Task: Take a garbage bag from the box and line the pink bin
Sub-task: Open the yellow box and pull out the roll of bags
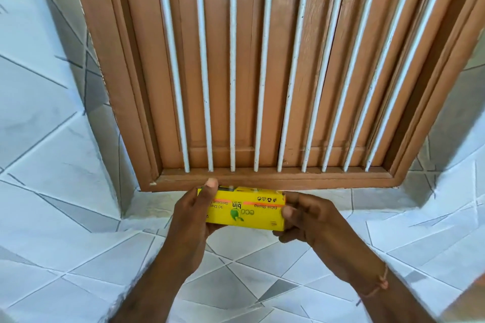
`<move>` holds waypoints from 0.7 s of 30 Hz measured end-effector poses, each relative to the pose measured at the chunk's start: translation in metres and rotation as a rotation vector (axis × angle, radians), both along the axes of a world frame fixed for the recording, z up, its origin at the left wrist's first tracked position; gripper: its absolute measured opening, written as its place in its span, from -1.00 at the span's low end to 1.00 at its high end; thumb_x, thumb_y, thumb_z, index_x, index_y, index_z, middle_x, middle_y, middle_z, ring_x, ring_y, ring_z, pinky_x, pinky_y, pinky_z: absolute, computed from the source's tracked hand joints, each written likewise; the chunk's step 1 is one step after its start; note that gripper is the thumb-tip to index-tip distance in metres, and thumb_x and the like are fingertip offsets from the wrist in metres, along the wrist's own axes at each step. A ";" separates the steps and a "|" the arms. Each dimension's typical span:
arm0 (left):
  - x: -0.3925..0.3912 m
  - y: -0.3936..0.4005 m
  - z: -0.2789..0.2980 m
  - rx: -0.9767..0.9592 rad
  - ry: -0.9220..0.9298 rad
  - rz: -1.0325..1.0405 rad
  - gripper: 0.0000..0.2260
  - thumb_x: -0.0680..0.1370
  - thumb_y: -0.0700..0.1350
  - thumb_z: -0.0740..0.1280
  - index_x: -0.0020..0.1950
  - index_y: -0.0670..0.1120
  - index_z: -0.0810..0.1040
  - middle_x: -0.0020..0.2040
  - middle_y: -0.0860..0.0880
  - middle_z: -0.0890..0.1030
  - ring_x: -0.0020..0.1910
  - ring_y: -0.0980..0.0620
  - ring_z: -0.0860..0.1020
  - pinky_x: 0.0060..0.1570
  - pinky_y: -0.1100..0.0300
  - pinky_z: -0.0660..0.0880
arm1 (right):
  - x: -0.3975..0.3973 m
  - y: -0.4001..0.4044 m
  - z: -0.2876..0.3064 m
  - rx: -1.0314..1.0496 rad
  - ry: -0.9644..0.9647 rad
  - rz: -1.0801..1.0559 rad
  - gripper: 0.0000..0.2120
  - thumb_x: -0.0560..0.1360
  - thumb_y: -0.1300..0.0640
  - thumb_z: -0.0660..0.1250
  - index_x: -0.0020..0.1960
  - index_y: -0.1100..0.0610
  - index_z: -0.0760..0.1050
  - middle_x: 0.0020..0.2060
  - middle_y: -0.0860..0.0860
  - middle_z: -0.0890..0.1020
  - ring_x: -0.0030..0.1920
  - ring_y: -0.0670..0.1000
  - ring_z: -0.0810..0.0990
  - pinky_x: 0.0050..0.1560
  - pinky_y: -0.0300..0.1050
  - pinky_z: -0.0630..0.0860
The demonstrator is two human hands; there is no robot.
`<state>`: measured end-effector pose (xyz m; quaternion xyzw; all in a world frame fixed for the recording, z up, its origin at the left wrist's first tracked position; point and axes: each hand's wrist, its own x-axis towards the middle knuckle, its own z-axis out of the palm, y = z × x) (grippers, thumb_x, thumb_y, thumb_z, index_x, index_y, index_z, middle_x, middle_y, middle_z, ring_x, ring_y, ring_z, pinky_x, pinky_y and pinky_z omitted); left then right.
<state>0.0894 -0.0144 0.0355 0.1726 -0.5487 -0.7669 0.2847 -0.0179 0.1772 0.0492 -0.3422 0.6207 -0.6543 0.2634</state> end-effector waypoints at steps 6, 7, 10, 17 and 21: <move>-0.011 0.013 0.012 -0.023 0.020 0.118 -0.59 0.32 0.21 0.37 -0.06 -0.10 0.56 -0.20 -0.12 0.63 -0.22 -0.04 0.65 -0.14 -0.03 0.61 | -0.013 0.007 0.015 0.021 0.113 -0.020 -0.70 0.48 0.25 0.32 0.18 0.06 0.60 -0.05 0.13 0.72 -0.11 0.22 0.68 -0.11 0.03 0.63; -0.014 0.015 0.014 -0.039 0.015 0.134 -0.59 0.32 0.22 0.38 -0.09 -0.10 0.57 -0.22 -0.11 0.63 -0.23 -0.03 0.64 -0.09 -0.06 0.61 | -0.015 0.008 0.017 0.033 0.138 -0.018 -0.70 0.49 0.26 0.31 0.17 0.04 0.60 -0.03 0.11 0.72 -0.08 0.22 0.68 -0.08 0.04 0.64; -0.023 0.024 0.018 -0.090 -0.004 0.185 -0.60 0.34 0.21 0.37 -0.12 -0.12 0.57 -0.29 -0.06 0.63 -0.25 -0.02 0.63 -0.04 -0.11 0.62 | -0.025 0.014 0.022 0.055 0.177 -0.026 -0.66 0.54 0.36 0.25 0.13 -0.01 0.61 -0.03 0.03 0.73 -0.06 0.15 0.69 -0.04 0.07 0.66; -0.033 0.038 0.025 -0.168 -0.060 0.265 -0.42 0.27 0.36 0.42 -0.07 -0.14 0.60 -0.16 -0.22 0.62 -0.20 -0.05 0.65 -0.04 -0.15 0.63 | -0.036 0.017 0.023 0.096 0.336 -0.054 -0.47 0.46 0.48 0.14 0.12 -0.06 0.58 -0.09 -0.08 0.74 -0.16 -0.06 0.71 -0.17 -0.18 0.63; -0.035 0.037 0.030 -0.190 -0.080 0.323 -0.55 0.26 0.33 0.39 -0.16 -0.04 0.62 -0.17 -0.20 0.63 -0.18 -0.07 0.64 -0.03 -0.22 0.62 | -0.038 0.019 0.028 0.075 0.320 0.003 -0.48 0.49 0.45 0.15 0.09 -0.13 0.58 -0.05 -0.12 0.74 -0.08 -0.03 0.70 -0.08 -0.12 0.65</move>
